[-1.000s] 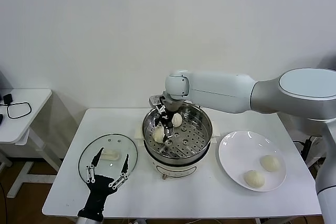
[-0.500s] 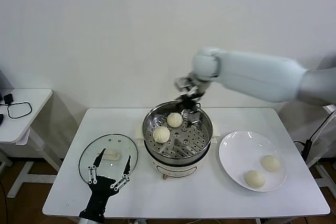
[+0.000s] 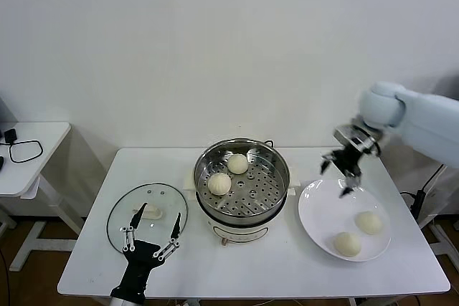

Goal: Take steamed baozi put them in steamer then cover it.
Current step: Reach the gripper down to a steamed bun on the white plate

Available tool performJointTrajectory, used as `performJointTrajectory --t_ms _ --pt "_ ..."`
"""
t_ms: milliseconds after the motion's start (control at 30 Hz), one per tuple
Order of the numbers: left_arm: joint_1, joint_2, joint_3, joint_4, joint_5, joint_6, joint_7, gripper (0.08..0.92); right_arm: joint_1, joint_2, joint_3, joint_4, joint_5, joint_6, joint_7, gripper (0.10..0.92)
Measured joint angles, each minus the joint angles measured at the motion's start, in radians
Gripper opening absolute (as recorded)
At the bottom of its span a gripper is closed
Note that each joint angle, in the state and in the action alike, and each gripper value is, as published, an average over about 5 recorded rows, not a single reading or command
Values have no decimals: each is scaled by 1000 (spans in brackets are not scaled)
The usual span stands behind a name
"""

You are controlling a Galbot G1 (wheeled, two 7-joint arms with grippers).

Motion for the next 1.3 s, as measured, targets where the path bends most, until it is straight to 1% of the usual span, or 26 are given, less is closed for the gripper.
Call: performJointTrajectory --t_ms 167,367,633,1033,1133,1300 --pt "4 -3 2 1 3 0 -2 823 -109 -44 44 -3 -40 8 29 823" --pt "8 -6 0 5 5 0 -3 823 -221 -62 99 -24 -65 11 54 823" --pt "7 -12 -9 17 4 -3 -7 823 -327 -54 161 -55 -76 7 68 823" --pt "12 -19 -8 29 6 -6 -9 823 -402 -38 197 -79 -95 3 73 823" --pt "11 -18 -9 29 7 -6 -9 823 -409 -37 200 -81 -97 1 78 811" --pt "11 -18 -9 29 7 -8 -9 823 -415 -40 204 -78 -98 -1 88 733"
